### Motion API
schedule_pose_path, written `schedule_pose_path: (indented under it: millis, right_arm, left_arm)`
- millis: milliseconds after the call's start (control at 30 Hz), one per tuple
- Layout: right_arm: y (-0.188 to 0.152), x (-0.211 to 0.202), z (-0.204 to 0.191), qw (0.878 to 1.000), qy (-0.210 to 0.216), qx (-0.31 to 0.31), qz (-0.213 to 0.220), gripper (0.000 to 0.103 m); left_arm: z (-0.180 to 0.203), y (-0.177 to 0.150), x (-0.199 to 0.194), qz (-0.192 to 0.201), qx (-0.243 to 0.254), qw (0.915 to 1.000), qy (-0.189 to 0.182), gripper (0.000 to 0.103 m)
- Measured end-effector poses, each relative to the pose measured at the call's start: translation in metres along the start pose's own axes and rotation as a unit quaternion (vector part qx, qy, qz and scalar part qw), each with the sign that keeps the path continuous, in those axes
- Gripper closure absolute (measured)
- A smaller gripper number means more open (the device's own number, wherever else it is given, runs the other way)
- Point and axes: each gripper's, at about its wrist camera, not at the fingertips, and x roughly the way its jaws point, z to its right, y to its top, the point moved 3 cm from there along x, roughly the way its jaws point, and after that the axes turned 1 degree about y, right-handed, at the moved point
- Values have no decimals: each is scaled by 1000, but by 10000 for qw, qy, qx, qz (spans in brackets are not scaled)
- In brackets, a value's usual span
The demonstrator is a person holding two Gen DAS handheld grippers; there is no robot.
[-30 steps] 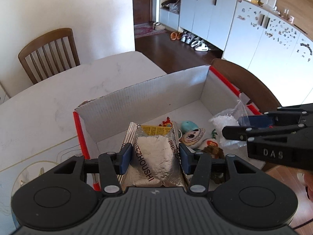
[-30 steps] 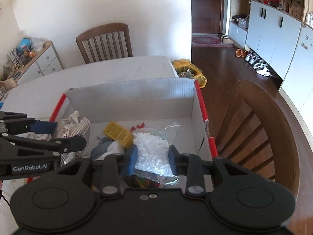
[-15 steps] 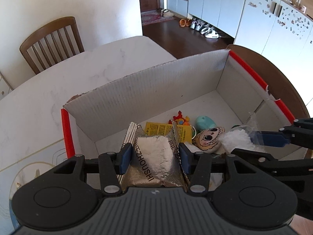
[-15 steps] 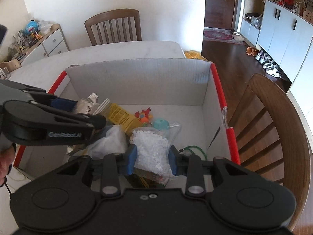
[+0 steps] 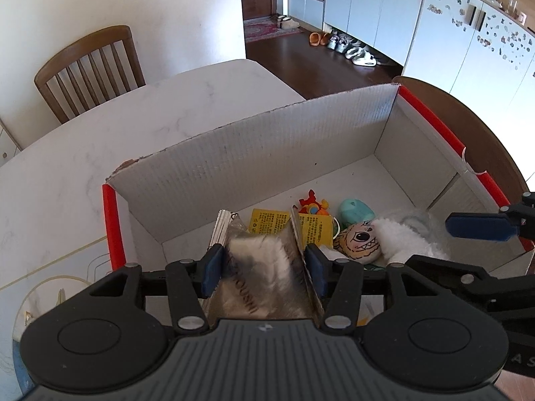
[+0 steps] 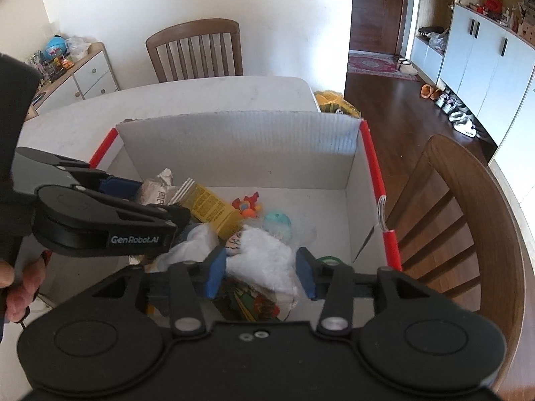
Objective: Organize objects
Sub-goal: 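Carry the bead bag and foil packet into the shoebox and open both tools, then withdraw both open tools from the shoebox back over the table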
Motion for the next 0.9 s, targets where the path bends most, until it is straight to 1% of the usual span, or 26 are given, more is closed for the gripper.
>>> schedule_pose_path:
  millis: [67, 167, 433, 600, 700, 733, 800, 900]
  right_arm:
    - [2, -4, -2, 10000, 9, -28, 27, 50]
    - [4, -9, -4, 10000, 20, -73, 59, 47]
    - [4, -25, -5, 9999, 20, -50, 164, 41]
    - [4, -39, -8, 9996, 38, 25, 261, 40]
    - [4, -48, -12, 9994, 48, 60, 324, 36]
    - [3, -50, -14, 9994, 42, 74, 346, 33]
    - [4, -56, -18, 9991, 45, 92, 408, 29]
    - [4, -65, -27, 9987, 55, 88, 498, 25]
  left_arm:
    - [0, 0, -3, 50, 21, 10000, 7, 44]
    - [-1, -1, -9, 140, 55, 9999, -36, 41]
    - [2, -3, -33, 357, 202, 9989, -216, 39]
    - [-1, -7, -54, 523, 207, 9978, -337, 39]
    - [-6, -10, -68, 622, 188, 9971, -401, 39]
    - [-8, -11, -72, 660, 184, 9967, -424, 38]
    - [-12, -13, -82, 751, 164, 9959, -469, 28]
    - [-17, -16, -94, 866, 168, 9948, -502, 25]
